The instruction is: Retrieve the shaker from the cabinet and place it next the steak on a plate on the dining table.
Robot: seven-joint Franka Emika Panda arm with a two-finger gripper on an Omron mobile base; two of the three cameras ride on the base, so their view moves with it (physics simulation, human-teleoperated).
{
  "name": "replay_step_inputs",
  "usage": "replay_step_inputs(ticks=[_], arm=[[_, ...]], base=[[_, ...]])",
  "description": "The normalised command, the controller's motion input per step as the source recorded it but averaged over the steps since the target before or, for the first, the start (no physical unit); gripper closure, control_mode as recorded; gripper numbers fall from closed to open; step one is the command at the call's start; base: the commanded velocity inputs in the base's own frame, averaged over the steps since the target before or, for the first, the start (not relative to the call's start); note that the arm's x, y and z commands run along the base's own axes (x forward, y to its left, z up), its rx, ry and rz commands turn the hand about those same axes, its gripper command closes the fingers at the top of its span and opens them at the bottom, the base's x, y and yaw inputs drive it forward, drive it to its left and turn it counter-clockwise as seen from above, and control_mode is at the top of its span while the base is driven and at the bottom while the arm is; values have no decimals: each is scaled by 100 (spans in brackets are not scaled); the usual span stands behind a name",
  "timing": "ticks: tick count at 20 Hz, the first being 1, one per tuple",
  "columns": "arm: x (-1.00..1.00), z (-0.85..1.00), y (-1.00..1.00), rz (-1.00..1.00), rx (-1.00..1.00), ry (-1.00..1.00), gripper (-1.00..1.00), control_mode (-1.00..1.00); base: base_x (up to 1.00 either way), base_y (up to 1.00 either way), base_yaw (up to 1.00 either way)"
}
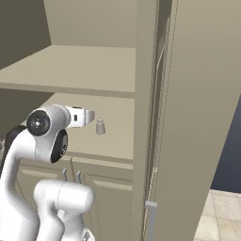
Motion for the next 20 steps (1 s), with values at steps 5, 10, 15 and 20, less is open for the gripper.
replay_step_inputs(ticks=[5, 10, 15, 20], arm=[[0, -1, -13, 11, 1, -5, -100, -100], [0, -17, -10, 13, 0, -2, -100, -100], [1, -20, -9, 15, 0, -5, -100, -100], [0, -19, 0, 12, 0, -10, -100, -100]], base=[[0, 0, 0], [0, 0, 0], [0, 0, 0], [0, 0, 0]])
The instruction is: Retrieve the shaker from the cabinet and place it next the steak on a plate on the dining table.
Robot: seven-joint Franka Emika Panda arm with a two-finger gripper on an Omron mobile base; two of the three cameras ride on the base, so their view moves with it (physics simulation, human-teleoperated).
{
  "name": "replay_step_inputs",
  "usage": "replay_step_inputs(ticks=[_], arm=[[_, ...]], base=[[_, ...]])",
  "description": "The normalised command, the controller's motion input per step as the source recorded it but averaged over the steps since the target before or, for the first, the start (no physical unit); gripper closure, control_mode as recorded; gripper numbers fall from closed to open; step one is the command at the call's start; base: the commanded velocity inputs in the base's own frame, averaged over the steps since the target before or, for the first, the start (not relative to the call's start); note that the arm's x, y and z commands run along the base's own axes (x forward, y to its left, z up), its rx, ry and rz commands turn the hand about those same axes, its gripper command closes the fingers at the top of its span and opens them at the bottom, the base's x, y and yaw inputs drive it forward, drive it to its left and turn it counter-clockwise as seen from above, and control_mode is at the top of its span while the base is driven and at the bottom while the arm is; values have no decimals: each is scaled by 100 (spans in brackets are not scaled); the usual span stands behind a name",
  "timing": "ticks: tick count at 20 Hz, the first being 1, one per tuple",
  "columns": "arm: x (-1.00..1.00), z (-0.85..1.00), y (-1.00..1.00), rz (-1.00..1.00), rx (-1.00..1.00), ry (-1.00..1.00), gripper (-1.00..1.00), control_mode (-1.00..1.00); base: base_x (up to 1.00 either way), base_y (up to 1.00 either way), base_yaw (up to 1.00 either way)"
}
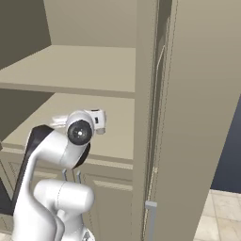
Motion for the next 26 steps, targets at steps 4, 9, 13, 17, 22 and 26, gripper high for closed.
replay_step_inputs(ticks=[4, 9, 13, 17, 22, 26], arm=[[0, -27, 0, 9, 0, -14, -100, -100], [10, -21, 0, 11, 0, -3, -100, -100], [12, -26, 0, 11, 0, 0, -100, -100], [13, -28, 0, 11, 0, 0, -100, -100], [10, -13, 0, 11, 0, 0, -100, -100], [11, -17, 0, 11, 3, 0, -100, -100]], base=[[0, 0, 0], [0, 0, 0], [0, 0, 0], [0, 0, 0], [0, 0, 0], [0, 0, 0]])
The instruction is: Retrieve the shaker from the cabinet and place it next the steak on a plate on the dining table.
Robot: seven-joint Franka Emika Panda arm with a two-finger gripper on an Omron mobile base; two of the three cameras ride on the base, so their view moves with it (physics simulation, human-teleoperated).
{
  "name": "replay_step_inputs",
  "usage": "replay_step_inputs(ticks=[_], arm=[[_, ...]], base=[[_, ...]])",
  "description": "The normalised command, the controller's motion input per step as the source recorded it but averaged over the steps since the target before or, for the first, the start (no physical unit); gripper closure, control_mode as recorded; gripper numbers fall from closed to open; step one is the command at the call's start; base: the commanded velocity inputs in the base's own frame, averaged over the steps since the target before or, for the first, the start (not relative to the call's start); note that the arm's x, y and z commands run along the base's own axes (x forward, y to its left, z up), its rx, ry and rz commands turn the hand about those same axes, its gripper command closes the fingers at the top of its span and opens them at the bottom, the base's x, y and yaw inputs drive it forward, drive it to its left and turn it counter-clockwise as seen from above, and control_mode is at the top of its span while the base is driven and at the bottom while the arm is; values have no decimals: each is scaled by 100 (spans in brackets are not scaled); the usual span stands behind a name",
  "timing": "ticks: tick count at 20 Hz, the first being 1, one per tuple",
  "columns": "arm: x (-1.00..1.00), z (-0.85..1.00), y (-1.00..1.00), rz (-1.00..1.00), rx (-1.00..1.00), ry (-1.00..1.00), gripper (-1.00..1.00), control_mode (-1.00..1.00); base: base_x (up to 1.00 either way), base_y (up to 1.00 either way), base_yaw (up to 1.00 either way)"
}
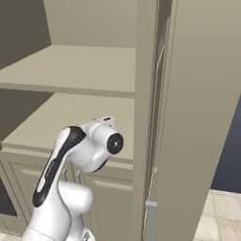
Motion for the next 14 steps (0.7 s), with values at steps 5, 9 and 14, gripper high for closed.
replay_step_inputs(ticks=[5, 9, 14], arm=[[19, -10, 0, 9, 4, 0, -100, -100], [23, -3, 0, 2, 0, 0, -100, -100], [25, -1, 0, 3, 3, 12, -100, -100]], base=[[0, 0, 0], [0, 0, 0], [0, 0, 0]])
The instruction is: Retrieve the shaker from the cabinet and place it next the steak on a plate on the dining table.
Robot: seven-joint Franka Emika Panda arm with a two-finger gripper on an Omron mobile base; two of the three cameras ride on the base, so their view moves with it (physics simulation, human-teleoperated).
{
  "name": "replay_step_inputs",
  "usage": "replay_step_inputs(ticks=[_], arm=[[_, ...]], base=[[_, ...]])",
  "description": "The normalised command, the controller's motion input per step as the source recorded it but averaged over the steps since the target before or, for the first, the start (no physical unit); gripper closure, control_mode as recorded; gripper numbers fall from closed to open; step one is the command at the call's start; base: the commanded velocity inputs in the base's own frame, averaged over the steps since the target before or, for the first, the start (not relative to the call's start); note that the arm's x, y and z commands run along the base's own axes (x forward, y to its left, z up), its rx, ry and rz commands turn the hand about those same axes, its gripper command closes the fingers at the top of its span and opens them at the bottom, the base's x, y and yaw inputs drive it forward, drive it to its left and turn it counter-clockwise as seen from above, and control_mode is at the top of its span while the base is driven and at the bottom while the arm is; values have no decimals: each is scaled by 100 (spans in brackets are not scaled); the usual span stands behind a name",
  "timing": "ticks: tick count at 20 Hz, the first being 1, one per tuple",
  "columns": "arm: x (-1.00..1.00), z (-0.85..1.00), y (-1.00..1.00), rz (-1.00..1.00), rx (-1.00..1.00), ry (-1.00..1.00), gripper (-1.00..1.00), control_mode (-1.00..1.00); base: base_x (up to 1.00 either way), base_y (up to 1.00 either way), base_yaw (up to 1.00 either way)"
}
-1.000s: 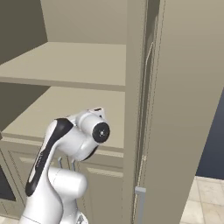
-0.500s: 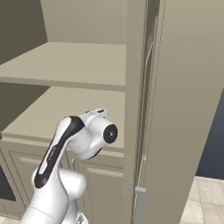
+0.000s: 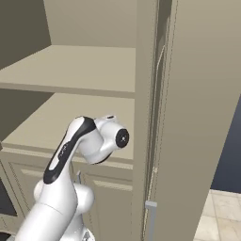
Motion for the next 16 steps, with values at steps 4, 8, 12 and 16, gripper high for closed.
replay_step_inputs(ticks=[4, 8, 12, 16], arm=[[20, -3, 0, 6, 10, 11, -100, -100], [17, -9, 0, 8, 12, 4, -100, -100], [12, -14, 0, 8, 5, 0, -100, -100], [9, -12, 0, 6, 0, -4, -100, -100]], base=[[0, 0, 0], [0, 0, 0], [0, 0, 0], [0, 0, 0]])
